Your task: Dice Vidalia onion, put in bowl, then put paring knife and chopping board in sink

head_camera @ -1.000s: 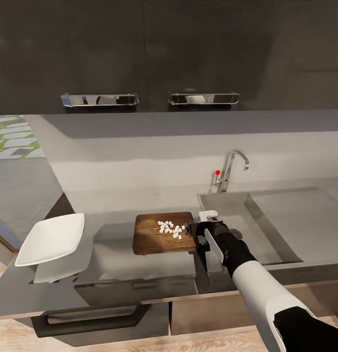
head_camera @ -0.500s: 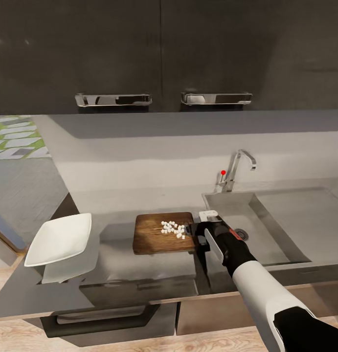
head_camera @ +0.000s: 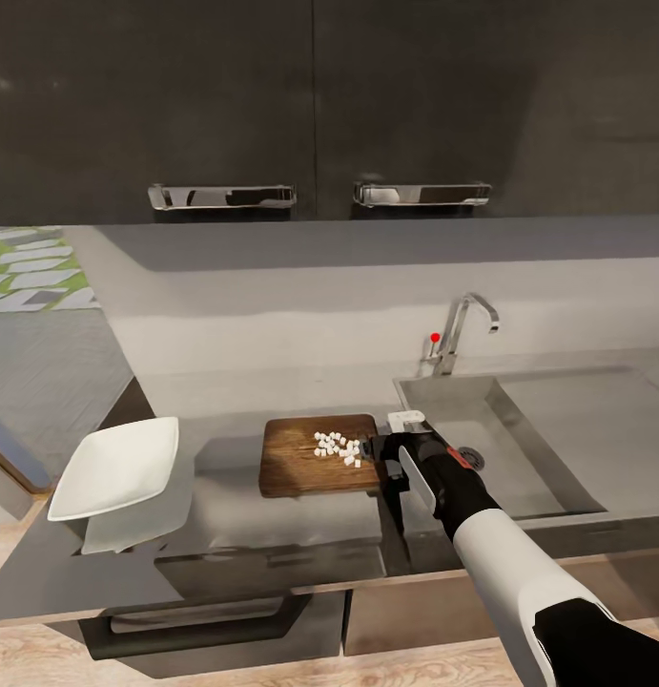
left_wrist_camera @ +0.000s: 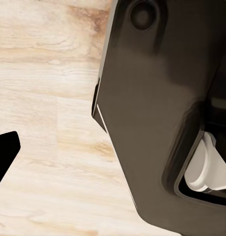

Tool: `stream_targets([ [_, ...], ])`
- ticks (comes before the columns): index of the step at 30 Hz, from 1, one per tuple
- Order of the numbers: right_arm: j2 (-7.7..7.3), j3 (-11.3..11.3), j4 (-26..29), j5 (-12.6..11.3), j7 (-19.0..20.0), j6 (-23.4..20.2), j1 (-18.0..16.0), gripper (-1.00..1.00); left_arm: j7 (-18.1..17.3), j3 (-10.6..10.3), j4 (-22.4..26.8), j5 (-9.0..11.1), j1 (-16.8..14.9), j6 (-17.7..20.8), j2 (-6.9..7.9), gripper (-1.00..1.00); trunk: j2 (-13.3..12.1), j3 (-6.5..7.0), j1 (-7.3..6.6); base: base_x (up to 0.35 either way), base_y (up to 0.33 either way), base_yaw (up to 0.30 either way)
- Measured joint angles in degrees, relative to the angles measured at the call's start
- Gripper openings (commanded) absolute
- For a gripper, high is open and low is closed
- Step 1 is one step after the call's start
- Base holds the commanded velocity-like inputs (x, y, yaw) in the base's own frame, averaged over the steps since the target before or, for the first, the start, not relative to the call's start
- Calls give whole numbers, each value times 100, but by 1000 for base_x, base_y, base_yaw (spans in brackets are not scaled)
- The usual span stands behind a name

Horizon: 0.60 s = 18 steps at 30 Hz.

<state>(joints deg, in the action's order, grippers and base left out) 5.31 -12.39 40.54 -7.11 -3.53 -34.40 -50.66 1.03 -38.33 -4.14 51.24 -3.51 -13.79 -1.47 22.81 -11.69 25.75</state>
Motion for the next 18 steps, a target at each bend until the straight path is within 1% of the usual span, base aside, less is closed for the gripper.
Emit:
stream_targets([
  [11,0,0,0,-3,-1,0,0,100,0,0,2,-2,-3,0,2,100,0,9,0,0,2,0],
  [18,-1,-1,0,-6,-2,1,0,100,0,0,0,-1,-1,-3,-1,100,-1,9,0,0,164,0],
])
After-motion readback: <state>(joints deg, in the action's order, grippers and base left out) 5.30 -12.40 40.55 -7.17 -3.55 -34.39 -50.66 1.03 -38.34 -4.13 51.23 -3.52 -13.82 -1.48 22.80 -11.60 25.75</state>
